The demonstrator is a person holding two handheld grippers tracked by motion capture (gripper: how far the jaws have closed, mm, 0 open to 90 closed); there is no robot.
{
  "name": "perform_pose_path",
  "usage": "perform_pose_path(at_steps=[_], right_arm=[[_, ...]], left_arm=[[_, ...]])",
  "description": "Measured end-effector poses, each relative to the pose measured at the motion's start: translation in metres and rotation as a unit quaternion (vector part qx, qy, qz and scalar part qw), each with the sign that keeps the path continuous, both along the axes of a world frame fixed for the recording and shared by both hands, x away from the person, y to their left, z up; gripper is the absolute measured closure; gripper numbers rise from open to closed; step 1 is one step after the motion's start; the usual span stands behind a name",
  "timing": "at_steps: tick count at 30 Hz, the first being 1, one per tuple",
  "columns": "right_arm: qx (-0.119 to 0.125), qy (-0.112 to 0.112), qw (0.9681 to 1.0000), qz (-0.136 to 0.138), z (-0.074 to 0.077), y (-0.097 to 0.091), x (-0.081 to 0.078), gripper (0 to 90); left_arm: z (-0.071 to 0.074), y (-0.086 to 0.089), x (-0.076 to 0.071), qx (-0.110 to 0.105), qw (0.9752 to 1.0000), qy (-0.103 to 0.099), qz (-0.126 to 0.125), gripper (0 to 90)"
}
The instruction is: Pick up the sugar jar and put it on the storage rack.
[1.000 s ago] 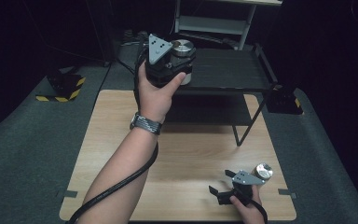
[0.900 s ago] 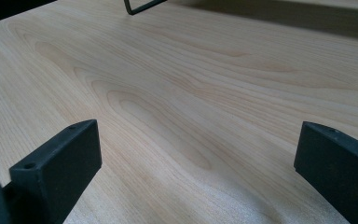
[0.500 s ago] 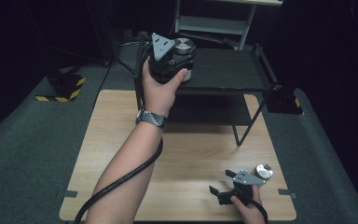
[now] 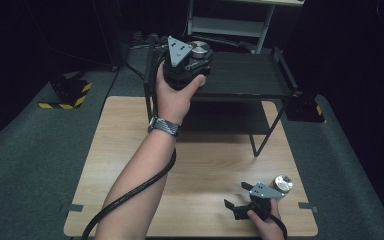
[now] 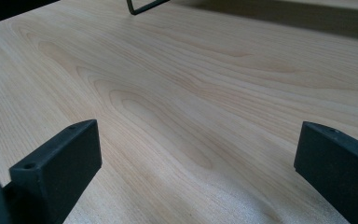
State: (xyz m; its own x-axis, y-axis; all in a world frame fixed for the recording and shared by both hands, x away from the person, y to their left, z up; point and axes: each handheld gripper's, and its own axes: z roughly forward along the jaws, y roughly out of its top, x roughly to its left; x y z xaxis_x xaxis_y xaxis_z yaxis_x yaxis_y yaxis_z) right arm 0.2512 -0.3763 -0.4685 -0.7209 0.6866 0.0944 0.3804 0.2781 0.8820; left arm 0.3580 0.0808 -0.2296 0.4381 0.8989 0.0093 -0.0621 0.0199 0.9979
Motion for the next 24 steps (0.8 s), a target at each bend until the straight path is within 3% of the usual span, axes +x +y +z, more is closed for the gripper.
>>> perform_pose_path(at_steps=[24], right_arm=[[-0.001, -0.001, 1.0000, 0.002, 0.0000, -0.0001, 0.0002, 0.7]], left_arm=[[0.0051, -0.0007, -0.0011, 0.007, 0.9999, 0.008, 0.002, 34.3]])
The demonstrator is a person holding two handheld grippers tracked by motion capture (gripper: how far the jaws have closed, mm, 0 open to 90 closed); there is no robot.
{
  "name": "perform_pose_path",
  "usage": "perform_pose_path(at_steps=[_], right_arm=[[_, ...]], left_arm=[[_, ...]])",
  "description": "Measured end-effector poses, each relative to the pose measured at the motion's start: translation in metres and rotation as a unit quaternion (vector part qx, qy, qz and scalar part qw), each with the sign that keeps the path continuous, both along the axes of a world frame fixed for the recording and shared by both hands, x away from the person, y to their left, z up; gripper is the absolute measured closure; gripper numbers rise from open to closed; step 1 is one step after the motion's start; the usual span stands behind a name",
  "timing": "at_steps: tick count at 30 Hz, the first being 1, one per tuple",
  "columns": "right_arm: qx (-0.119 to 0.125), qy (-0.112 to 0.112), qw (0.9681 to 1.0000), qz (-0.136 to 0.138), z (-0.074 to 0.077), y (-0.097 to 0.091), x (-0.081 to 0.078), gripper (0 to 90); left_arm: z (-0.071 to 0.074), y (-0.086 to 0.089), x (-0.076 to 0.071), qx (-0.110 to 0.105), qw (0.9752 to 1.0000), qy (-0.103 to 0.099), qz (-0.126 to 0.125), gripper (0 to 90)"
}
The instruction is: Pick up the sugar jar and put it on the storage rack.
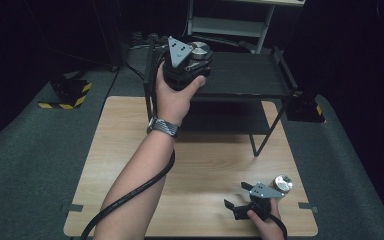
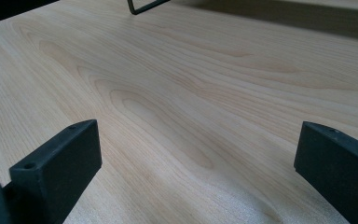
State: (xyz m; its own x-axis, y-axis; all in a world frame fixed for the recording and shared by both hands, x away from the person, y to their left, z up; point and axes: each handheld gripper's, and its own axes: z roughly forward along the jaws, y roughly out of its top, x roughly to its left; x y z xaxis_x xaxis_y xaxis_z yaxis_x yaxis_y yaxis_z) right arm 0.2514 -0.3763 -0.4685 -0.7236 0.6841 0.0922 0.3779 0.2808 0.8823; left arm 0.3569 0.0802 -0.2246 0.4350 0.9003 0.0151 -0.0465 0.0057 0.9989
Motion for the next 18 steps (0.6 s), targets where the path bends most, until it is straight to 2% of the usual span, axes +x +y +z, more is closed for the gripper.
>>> perform_pose_path(at_steps=[4, 8, 9, 11, 15, 18], right_arm=[[-0.002, 0.000, 1.0000, 0.001, 0.0002, 0.0004, 0.0000, 0.7], [0.000, -0.001, 1.0000, 0.000, 0.0000, 0.0001, -0.0002, 0.7], [-0.001, -0.001, 1.0000, 0.000, 0.0000, 0.0002, -0.0002, 0.7], [-0.002, -0.002, 1.0000, 0.001, 0.0000, 0.0003, -0.0003, 0.7], [-0.001, -0.001, 1.0000, 0.001, 0.0000, 0.0001, -0.0001, 0.7], [-0.001, -0.001, 1.0000, 0.001, 0.0000, 0.0001, -0.0001, 0.7]], left_arm=[[0.0008, -0.0017, -0.0013, 0.000, 1.0000, 0.001, 0.005, 32.3], [0.0009, -0.0019, -0.0009, -0.008, 0.9999, 0.006, 0.001, 15.6], [0.0022, -0.0025, -0.0008, -0.007, 0.9999, 0.012, 0.003, 15.6], [0.0043, -0.0033, -0.0007, -0.010, 0.9997, 0.023, 0.005, 4.8], [0.0055, -0.0020, -0.0025, -0.013, 0.9996, 0.021, 0.010, 0.5], [0.0068, 0.0005, -0.0036, -0.013, 0.9997, 0.021, 0.006, 0.5]])
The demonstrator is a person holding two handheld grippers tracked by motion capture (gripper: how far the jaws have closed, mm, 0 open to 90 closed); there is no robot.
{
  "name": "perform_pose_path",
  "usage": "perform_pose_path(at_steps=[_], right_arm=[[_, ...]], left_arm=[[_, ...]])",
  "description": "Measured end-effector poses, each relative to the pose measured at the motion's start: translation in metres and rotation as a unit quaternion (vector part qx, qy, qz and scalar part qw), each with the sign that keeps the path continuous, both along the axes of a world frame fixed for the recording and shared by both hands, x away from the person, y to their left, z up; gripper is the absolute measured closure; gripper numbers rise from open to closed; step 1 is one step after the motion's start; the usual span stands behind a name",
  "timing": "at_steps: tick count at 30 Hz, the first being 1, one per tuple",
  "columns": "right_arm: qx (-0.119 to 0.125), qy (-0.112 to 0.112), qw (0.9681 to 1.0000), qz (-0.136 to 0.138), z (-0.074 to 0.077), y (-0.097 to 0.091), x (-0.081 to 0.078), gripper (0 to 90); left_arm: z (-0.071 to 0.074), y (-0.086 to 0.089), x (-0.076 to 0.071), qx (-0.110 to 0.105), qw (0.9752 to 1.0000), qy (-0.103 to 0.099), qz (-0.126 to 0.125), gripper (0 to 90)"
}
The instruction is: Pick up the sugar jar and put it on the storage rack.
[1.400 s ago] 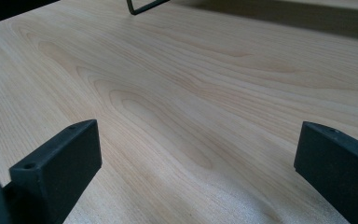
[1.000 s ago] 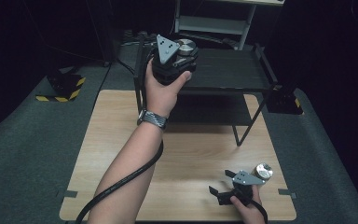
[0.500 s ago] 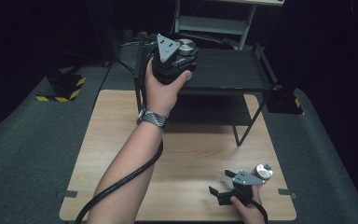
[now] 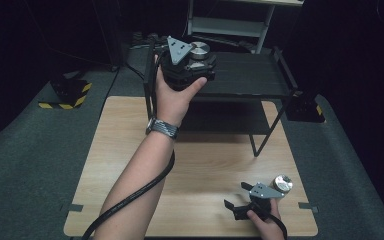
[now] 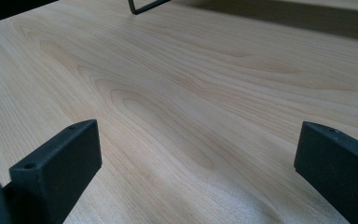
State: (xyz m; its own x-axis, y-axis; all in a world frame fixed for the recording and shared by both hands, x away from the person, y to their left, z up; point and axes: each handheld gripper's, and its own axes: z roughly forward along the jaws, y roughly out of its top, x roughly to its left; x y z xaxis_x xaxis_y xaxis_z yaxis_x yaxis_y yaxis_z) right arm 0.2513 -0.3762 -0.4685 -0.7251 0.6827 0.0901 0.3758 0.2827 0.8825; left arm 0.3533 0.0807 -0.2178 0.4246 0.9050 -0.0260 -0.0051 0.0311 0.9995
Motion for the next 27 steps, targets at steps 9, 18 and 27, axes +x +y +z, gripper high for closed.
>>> perform_pose_path(at_steps=[9, 18, 27], right_arm=[[-0.002, -0.001, 1.0000, -0.001, 0.000, 0.001, -0.001, 0.7], [-0.001, 0.000, 1.0000, 0.000, 0.000, 0.000, 0.000, 0.7], [-0.002, -0.001, 1.0000, 0.000, 0.000, 0.000, 0.000, 0.7]], left_arm=[[-0.004, 0.001, -0.006, 0.006, 0.9999, -0.010, -0.002, 0.5], [-0.011, 0.003, -0.014, 0.010, 0.9997, -0.020, -0.005, 0.5], [-0.014, 0.007, -0.024, 0.019, 0.9996, -0.023, -0.005, 0.5]])
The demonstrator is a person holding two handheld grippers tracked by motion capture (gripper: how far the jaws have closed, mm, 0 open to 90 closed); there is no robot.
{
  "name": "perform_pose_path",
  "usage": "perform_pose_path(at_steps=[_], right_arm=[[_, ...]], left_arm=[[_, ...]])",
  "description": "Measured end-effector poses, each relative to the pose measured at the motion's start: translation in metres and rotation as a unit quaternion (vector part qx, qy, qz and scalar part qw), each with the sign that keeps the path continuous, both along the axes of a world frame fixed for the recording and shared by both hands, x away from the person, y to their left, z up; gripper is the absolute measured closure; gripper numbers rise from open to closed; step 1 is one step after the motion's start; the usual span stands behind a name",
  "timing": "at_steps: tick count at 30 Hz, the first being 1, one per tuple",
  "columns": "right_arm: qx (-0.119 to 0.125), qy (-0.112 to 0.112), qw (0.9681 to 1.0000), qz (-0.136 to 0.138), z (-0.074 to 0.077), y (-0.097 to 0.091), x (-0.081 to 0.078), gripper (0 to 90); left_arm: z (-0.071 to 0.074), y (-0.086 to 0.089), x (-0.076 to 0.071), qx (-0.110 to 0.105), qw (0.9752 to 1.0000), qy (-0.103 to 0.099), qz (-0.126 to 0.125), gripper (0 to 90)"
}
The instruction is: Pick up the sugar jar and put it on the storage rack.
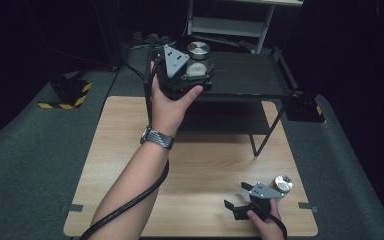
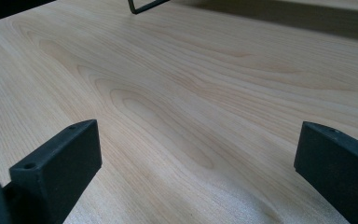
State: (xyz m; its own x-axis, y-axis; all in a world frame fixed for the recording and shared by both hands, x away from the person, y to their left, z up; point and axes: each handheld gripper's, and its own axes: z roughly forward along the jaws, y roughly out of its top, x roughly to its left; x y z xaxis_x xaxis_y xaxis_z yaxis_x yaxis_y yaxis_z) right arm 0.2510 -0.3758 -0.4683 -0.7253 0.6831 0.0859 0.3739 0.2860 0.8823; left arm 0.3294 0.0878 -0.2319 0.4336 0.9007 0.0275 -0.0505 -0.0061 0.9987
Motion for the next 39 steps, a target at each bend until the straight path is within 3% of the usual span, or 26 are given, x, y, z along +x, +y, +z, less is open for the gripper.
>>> perform_pose_path(at_steps=[18, 39], right_arm=[[-0.003, 0.000, 1.0000, 0.001, 0.000, 0.001, 0.000, 0.7], [-0.005, -0.002, 1.0000, 0.001, 0.001, 0.002, 0.000, 0.7]], left_arm=[[-0.025, 0.005, -0.022, -0.008, 0.9998, 0.008, -0.015, 0.5], [-0.053, 0.010, -0.041, 0.016, 0.9992, 0.025, -0.026, 0.5]])
